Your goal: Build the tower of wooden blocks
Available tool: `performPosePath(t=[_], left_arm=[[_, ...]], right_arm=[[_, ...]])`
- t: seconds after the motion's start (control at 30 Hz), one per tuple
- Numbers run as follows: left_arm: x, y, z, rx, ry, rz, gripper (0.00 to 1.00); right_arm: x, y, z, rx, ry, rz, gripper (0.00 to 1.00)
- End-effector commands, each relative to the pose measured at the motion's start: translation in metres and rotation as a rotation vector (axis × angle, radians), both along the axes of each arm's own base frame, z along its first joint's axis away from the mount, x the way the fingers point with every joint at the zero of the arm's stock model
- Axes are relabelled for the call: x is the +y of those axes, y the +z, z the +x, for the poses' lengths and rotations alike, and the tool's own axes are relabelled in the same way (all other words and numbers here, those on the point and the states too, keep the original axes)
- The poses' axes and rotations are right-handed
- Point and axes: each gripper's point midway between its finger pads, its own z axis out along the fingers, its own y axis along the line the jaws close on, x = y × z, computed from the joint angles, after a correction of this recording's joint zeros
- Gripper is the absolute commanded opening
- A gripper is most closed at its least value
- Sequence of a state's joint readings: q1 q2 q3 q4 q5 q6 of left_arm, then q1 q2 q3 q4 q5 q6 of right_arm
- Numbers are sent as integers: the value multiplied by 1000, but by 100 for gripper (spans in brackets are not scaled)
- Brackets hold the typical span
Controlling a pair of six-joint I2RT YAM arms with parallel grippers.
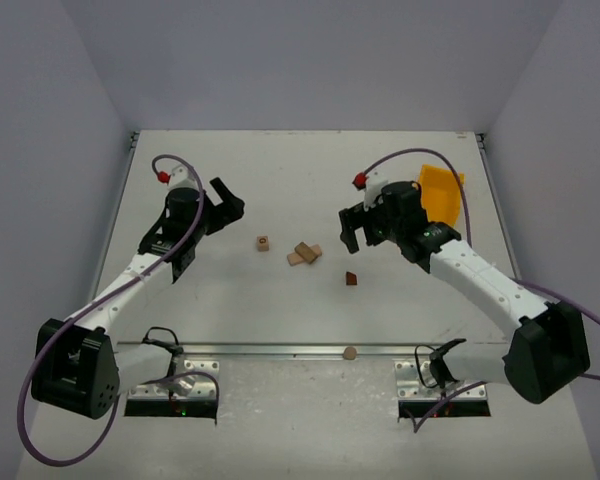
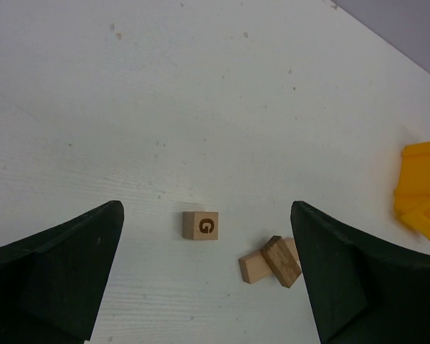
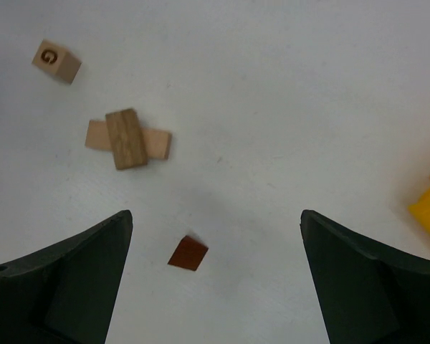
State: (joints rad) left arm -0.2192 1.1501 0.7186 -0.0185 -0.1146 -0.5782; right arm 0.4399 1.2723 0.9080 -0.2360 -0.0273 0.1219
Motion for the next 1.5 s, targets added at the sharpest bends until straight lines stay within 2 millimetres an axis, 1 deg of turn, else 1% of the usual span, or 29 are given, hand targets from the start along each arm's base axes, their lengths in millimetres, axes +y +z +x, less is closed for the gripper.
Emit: performPosePath(t=[0.0,0.03,0.1,0.13,0.17,0.2,0.27,0.33,0.4,0.43,0.5,0.6,0.7,0.77,0.83,0.93,1.0,1.13,1.2,1.23,1.3,1.47], left_arm=[[-7,6,3,-54,-47,-10,100],[-7,5,2,-59,-53,-12,100],[-8,7,1,-76,-54,-17,100],[-7,7,0,-77,-52,-16,100],[-7,7,1,-78,-52,-14,100],[-7,7,1,-79,-51,-12,100],[-6,7,1,-77,-47,-7,100],[-3,5,1,-72,-36,0,100],[-2,4,2,-71,-30,3,100],[-2,4,2,-71,-29,5,100],[-2,3,3,-69,-29,8,100],[-1,2,4,-67,-25,13,100],[-6,1,6,-69,-48,7,100],[-7,-1,8,-64,-55,5,100],[-7,-4,9,-51,-54,9,100],[-7,-8,10,-38,-53,11,100],[-7,-8,10,-40,-53,11,100],[-8,-8,11,-40,-53,11,100],[-7,-9,11,-40,-50,13,100],[-6,-9,12,-38,-47,14,100],[-6,-11,12,-32,-45,16,100],[-6,-12,12,-30,-45,15,100]], right_arm=[[31,-18,-19,-42,123,6,99],[40,-30,-26,-24,167,-12,99],[48,-46,-25,-11,199,-64,99],[53,-53,-25,-9,218,-96,99],[60,-52,-24,-20,242,-109,99],[61,-59,-21,-34,272,-162,99],[68,-63,-14,-66,343,-222,99],[69,-76,-4,-57,364,-282,99],[74,-72,10,-69,364,-309,99],[76,-79,11,-44,371,-320,99],[84,-80,15,-37,382,-303,99],[89,-88,16,-23,386,-289,99],[93,-88,13,-22,404,-269,99],[100,-87,6,-34,472,-250,99],[105,-85,4,-56,528,-253,99],[110,-82,15,-63,520,-263,99],[110,-93,17,-6,507,-280,99],[122,-98,20,20,501,-242,98],[127,-102,19,44,503,-225,94],[131,-101,20,51,500,-210,89],[136,-103,17,71,505,-196,76],[139,-115,10,101,511,-197,68]])
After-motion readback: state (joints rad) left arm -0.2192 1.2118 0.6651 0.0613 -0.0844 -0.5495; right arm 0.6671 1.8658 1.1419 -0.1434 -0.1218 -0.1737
